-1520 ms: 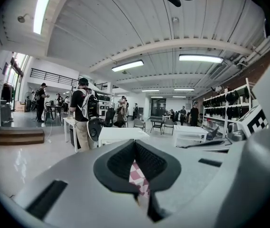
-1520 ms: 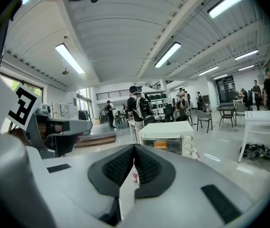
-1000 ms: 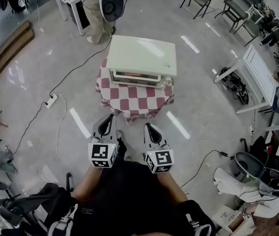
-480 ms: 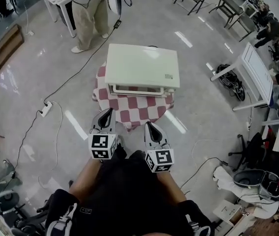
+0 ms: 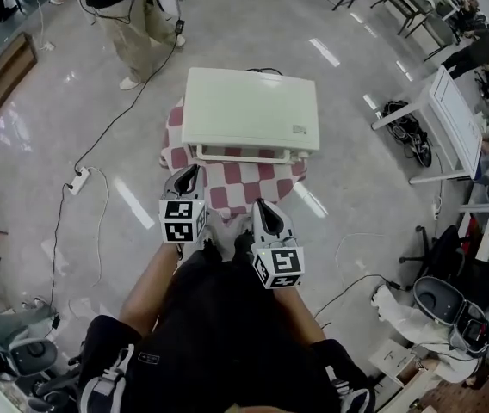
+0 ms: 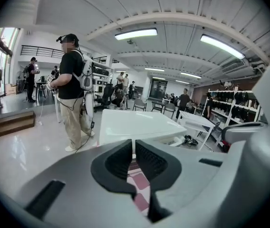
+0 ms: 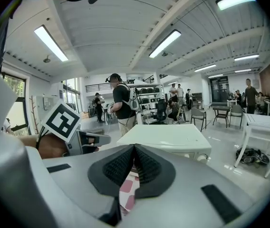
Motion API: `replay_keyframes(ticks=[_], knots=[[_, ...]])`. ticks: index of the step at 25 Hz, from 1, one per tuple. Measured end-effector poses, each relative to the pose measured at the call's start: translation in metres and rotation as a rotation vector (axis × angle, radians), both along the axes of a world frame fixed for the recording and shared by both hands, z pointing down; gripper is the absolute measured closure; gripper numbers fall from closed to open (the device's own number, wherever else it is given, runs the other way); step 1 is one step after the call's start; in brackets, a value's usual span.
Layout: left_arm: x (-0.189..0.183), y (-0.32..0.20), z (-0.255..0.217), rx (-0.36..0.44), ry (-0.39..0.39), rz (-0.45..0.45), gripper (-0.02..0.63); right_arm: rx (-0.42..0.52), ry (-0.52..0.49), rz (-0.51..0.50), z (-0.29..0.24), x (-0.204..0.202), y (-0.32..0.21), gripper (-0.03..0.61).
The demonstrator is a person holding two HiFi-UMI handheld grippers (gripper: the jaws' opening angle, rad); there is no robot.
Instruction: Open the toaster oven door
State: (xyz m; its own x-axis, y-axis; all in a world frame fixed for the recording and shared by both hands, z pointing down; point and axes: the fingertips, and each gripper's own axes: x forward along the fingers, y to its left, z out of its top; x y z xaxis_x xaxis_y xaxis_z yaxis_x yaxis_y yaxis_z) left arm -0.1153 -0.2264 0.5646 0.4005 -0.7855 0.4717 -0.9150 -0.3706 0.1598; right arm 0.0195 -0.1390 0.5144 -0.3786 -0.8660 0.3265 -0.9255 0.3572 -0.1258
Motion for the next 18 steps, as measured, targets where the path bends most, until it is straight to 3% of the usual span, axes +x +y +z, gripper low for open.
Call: replay_keyframes(ticks=[8, 18], knots=[[0.002, -0.040, 0.042, -0.134, -0.016, -0.059, 0.511, -0.008, -0.003, -0.029, 0.000, 0.017, -0.024, 0.555], [0.003, -0.063, 0.092, -0.305, -0.035, -0.116, 0.492, -0.012, -0.012, -0.038, 0.001, 0.042, -0.039, 0.555]])
